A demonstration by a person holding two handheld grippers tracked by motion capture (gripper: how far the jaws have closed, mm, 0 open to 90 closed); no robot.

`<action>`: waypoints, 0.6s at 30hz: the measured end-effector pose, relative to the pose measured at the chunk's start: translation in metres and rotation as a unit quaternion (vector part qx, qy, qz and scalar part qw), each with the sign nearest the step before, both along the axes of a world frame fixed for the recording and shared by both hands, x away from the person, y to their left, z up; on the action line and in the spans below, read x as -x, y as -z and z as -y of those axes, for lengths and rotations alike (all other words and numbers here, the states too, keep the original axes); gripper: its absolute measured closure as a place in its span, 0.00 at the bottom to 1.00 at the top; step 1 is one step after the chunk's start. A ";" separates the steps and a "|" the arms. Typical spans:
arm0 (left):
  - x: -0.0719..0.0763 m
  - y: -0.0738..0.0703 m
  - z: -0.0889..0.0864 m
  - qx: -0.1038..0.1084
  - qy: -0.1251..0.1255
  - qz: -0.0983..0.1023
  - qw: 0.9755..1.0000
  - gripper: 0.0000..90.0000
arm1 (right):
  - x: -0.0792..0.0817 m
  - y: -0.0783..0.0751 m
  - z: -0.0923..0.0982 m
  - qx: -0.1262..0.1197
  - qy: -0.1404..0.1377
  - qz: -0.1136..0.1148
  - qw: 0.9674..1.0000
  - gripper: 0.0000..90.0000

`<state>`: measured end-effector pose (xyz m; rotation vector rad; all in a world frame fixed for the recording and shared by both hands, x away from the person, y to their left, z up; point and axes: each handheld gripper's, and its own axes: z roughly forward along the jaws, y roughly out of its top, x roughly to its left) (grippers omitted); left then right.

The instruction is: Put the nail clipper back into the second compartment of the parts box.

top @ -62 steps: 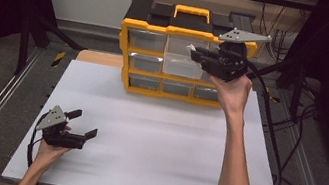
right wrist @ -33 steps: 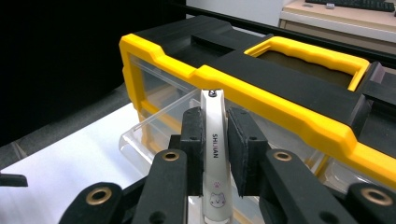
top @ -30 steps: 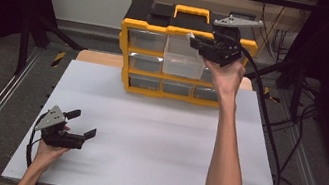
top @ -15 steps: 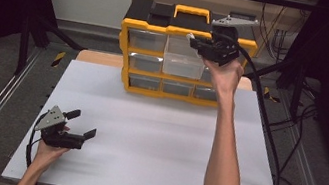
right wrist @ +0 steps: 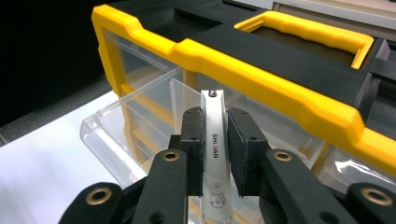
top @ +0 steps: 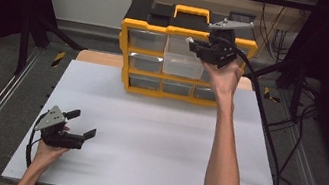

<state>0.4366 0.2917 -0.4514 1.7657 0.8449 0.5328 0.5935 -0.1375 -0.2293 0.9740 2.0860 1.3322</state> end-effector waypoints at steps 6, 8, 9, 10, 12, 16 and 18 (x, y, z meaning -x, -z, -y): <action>0.000 0.000 0.000 0.000 0.000 -0.001 1.000 0.05 | -0.001 0.005 0.002 0.008 0.002 -0.011 1.000 0.86; 0.000 0.000 0.000 -0.001 0.001 -0.001 1.000 0.05 | -0.001 0.007 0.002 0.013 0.002 -0.013 1.000 0.86; 0.000 0.000 0.000 -0.001 0.001 -0.001 1.000 0.05 | -0.001 0.008 0.003 0.015 0.001 -0.016 1.000 0.86; 0.000 0.000 0.000 -0.002 0.001 -0.001 1.000 0.05 | -0.002 0.009 0.003 0.014 0.001 -0.018 1.000 0.86; 0.000 0.000 0.000 -0.002 0.001 -0.001 1.000 0.05 | -0.003 0.011 0.003 0.022 0.003 -0.024 0.999 0.86; 0.000 0.000 0.000 -0.001 0.000 -0.001 1.000 0.05 | -0.004 0.013 0.004 0.014 0.003 -0.029 0.999 0.86; 0.000 0.000 0.000 -0.002 0.001 -0.001 1.000 0.05 | -0.004 0.012 0.004 0.015 0.006 -0.028 0.999 0.85</action>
